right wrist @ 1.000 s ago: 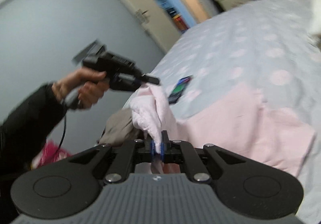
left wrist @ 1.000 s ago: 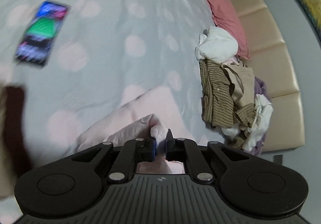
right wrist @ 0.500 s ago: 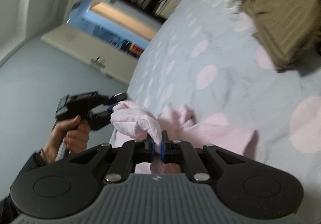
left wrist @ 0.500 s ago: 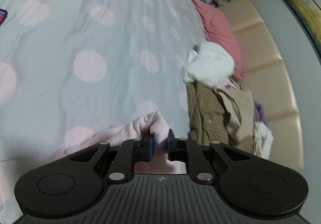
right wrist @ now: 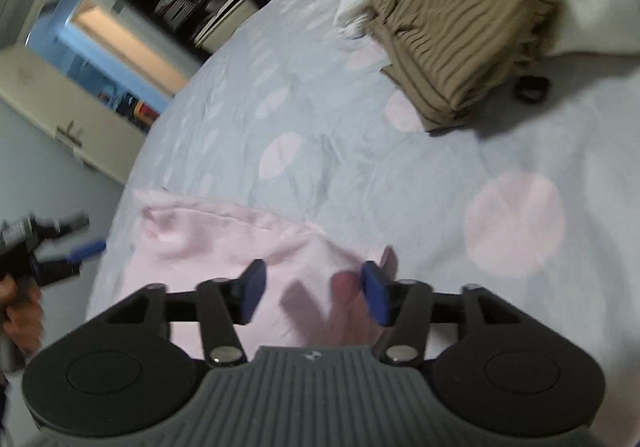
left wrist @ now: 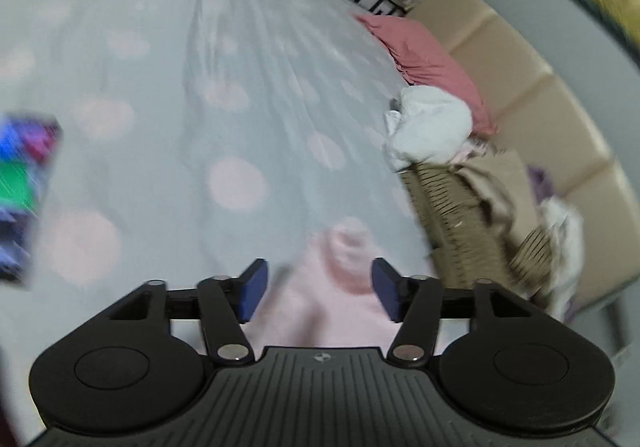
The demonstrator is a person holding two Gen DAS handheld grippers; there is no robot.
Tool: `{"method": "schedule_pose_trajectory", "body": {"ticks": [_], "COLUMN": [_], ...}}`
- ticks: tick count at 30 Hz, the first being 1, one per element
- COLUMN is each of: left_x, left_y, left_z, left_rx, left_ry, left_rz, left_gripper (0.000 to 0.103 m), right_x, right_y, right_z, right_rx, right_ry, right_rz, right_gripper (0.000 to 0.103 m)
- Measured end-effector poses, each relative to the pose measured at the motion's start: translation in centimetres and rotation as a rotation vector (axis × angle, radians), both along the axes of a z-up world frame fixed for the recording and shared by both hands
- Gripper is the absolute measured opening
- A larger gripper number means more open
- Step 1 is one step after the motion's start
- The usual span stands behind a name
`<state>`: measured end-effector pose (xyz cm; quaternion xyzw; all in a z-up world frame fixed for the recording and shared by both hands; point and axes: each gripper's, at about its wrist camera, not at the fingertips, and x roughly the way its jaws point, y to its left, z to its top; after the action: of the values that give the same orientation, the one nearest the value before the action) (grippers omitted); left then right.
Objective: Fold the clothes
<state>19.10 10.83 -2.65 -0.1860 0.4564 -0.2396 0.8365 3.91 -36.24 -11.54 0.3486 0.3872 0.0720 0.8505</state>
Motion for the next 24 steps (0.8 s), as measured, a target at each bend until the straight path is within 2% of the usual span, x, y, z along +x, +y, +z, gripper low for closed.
{"method": "schedule_pose_trajectory", "body": {"ticks": [2,3,5,9,11,17,19,22,24], "left_x": [-1.1,-1.5,-1.9,-2.7,-2.9,-3.6,-3.4,-2.8,-2.1], "left_y": [1.0,1.3,1.6,1.6,1.6,1.4,1.1,0.4,0.4], "left_z": [0.0,-0.7,-2.6,-6.0,-6.6,-8.3,-8.6,-8.7,-8.7], "left_rx": [0.061,0.069,0.062,-0.02,-0.018,-0.011,0.02,0.054,0.037], "left_ry": [-0.04,-0.028,0.027,0.106,0.108,0.114,0.111,0.111,0.121], "left_rz": [-0.051,-0.085,-0.137,-0.197,-0.212,-0.256,-0.277,-0.32,-0.34], "left_gripper": [0.067,0.068,0.068,0.068,0.068,0.074,0.079,0.079,0.079], "right_x": [-2.1,-3.1,-5.1,-7.5,-7.6,-7.3,-6.7,-5.8,-5.4], "right_y": [-0.2,-0.2,0.3,1.4,2.0,2.5,2.7,2.9,3.0], "right_z": [0.2,0.2,-0.1,-2.4,-3.5,-4.9,-5.1,-5.4,-5.8], "right_rx": [0.05,0.076,0.121,0.23,0.245,0.248,0.249,0.271,0.294], "right_ry": [0.032,0.052,0.1,0.188,0.212,0.153,0.132,0.092,0.072], "right_rz": [-0.025,-0.036,-0.044,-0.039,-0.049,-0.076,-0.074,-0.066,-0.062], "right_gripper": [0.075,0.076,0.092,0.093,0.093,0.094,0.094,0.094,0.094]}}
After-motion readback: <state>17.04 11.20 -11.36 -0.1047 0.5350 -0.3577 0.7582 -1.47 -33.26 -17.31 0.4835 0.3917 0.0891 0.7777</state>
